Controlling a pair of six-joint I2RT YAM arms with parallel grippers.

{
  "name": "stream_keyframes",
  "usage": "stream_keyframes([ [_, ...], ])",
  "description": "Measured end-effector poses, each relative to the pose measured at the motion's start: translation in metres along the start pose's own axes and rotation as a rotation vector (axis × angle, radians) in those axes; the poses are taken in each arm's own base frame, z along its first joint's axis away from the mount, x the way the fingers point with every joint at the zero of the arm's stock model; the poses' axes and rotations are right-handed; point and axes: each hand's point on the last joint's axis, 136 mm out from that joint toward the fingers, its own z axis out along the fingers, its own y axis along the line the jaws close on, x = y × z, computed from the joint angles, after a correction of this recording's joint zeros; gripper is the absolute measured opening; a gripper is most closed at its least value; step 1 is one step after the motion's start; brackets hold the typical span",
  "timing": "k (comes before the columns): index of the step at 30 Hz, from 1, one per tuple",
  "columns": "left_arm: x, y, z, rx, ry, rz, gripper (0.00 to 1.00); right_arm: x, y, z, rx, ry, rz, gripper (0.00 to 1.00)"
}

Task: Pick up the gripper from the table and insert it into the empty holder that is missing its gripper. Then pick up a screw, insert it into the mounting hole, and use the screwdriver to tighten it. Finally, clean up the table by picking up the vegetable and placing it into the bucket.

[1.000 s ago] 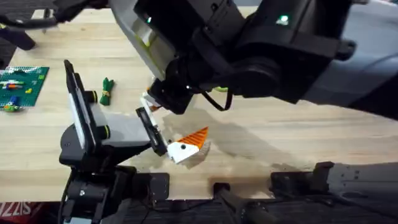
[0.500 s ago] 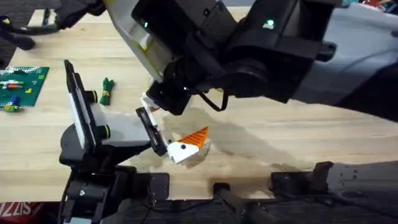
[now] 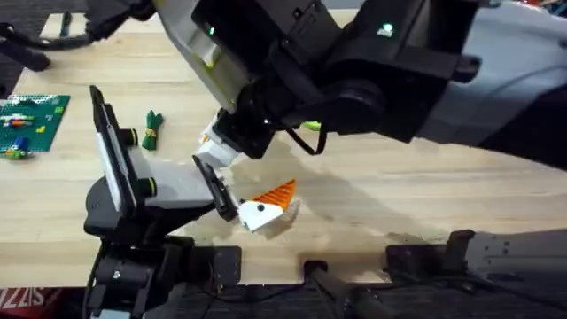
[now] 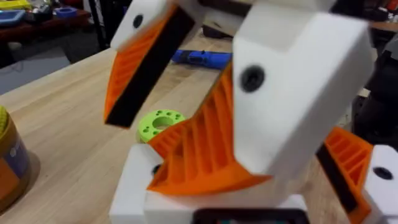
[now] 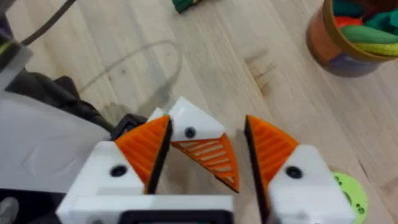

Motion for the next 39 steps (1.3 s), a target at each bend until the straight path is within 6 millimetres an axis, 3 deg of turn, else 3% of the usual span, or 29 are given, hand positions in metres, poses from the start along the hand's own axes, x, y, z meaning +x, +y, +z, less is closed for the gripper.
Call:
stream_keyframes([
  [4, 0.000, 0.001, 0.000, -0.003, 0.000, -0.002, 0.985, -0.001, -0.010, -0.001, 0.033, -0.004, 0.011, 0.954],
  [5, 0.000, 0.001, 0.000, -0.004, 0.000, -0.002, 0.986, -0.002, -0.011, -0.002, 0.036, -0.005, 0.011, 0.982],
  [15, 0.000, 0.001, 0.000, -0.004, 0.000, -0.002, 0.986, -0.002, -0.012, -0.002, 0.039, -0.005, 0.011, 0.993],
  [16, 0.000, 0.002, 0.000, -0.011, 0.000, -0.007, 0.867, -0.001, -0.011, -0.003, 0.034, -0.003, 0.010, 0.993],
  [20, 0.000, 0.004, 0.000, -0.020, 0.000, -0.004, 0.612, -0.002, -0.008, -0.005, 0.024, -0.009, 0.007, 0.994],
  [24, 0.000, 0.003, 0.000, -0.018, 0.000, -0.003, 0.472, -0.007, -0.006, -0.008, 0.017, -0.029, 0.008, 0.993],
  [31, 0.000, 0.000, 0.000, -0.001, 0.000, 0.005, 0.037, -0.015, -0.005, -0.017, -0.007, -0.067, 0.020, 0.993],
  [39, 0.000, 0.000, 0.000, -0.001, 0.000, 0.006, 0.001, -0.015, -0.022, -0.023, 0.016, -0.072, 0.056, 0.994],
])
